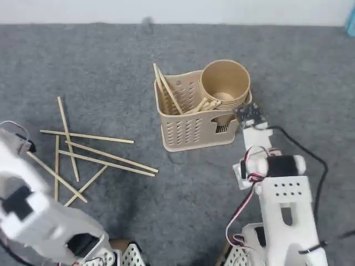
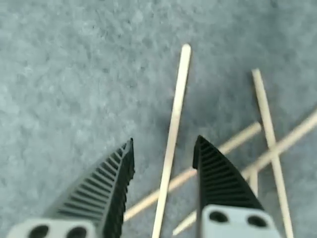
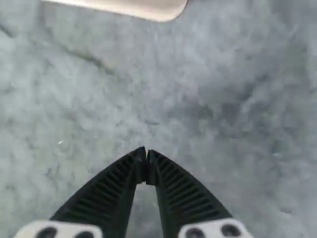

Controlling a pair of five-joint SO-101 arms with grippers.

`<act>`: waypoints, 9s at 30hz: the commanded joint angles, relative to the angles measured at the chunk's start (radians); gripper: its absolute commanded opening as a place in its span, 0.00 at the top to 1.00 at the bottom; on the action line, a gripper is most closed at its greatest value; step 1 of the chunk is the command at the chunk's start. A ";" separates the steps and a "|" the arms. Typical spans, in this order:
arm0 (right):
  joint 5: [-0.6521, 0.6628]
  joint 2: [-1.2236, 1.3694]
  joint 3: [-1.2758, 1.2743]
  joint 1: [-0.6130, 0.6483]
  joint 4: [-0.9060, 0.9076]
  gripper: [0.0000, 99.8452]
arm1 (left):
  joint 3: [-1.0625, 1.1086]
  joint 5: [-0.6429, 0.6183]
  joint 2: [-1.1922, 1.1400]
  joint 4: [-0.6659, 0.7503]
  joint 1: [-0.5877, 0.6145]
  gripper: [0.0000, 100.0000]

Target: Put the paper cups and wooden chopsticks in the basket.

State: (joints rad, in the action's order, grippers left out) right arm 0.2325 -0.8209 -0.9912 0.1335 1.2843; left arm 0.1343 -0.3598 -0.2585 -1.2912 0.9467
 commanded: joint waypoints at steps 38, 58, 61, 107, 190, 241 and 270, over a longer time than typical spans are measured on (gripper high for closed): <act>-0.054 -0.028 -0.264 -0.013 -0.332 0.99 | -0.941 0.069 -0.365 -0.466 -0.060 0.99; -0.055 -0.028 -0.265 -0.044 -0.337 0.99 | -0.328 0.143 0.723 -0.222 -0.494 0.99; -0.064 -0.028 -0.265 -0.054 -0.340 0.99 | -0.363 0.143 0.796 -0.129 -0.598 0.99; -0.275 -0.021 -0.250 -0.286 -0.524 0.99 | 0.691 0.233 1.231 0.931 -1.154 0.83; -0.236 -0.018 -0.275 -0.248 -0.516 0.99 | -0.978 0.236 -0.626 -0.163 -0.413 0.99; -0.236 -0.018 -0.275 -0.249 -0.515 0.99 | -0.920 0.233 -0.675 -0.041 -0.417 0.97; -0.235 -0.025 -0.275 -0.251 -0.515 0.99 | -1.009 0.244 -0.031 -0.459 -0.376 0.99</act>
State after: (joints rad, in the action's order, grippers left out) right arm -0.0161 -0.8209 -1.2689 -0.1212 0.7810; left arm -0.9137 -0.1266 -0.4473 -1.7223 0.5079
